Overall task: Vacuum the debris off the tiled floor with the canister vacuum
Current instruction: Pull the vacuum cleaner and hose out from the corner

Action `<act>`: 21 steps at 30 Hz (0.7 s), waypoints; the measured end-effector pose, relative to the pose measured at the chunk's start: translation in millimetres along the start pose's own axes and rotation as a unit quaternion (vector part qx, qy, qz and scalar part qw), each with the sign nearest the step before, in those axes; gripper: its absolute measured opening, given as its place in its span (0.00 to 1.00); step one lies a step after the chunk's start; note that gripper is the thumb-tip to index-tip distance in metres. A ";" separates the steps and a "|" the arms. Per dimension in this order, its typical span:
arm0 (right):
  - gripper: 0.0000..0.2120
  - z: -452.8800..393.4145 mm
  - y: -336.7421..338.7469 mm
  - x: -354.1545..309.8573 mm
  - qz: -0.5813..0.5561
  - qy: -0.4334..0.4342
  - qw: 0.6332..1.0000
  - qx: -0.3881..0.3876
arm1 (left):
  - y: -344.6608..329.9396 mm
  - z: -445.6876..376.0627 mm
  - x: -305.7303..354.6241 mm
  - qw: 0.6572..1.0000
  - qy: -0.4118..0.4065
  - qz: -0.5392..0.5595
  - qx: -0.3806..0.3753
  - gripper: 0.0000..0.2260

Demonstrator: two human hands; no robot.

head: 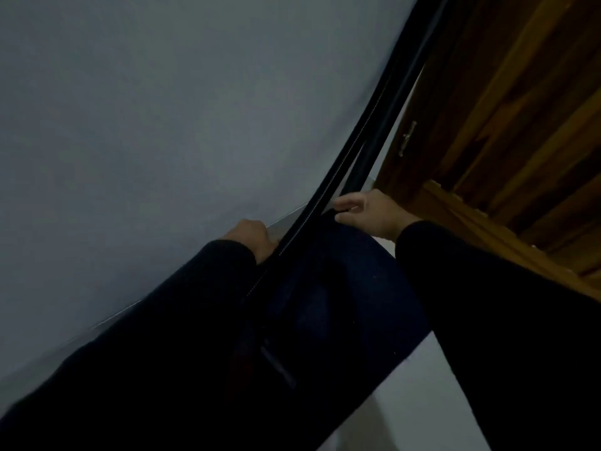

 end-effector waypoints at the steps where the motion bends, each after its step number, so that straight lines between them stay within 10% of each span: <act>1: 0.21 -3.2 -9.3 6.7 -0.018 0.010 1.000 0.013 | -10.8 -2.2 -2.2 1.000 -0.001 0.005 0.004 0.24; 14: 0.26 -40.9 -53.5 31.3 -0.035 0.052 0.997 0.052 | -70.2 -25.6 -5.9 0.986 -0.030 0.162 0.008 0.20; 21: 0.27 -58.9 -66.6 32.7 -0.055 0.049 0.994 0.078 | -91.1 -41.8 -4.4 0.950 0.018 0.310 -0.022 0.37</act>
Point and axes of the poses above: each hand's wrist, its own z-axis away from the middle knuckle, its own y-axis out of the back of the hand, x = y × z, the point moved 1 cm from there along -z, towards the middle knuckle, and after that the axes turned 11 degrees about x, right-handed, at the moved point
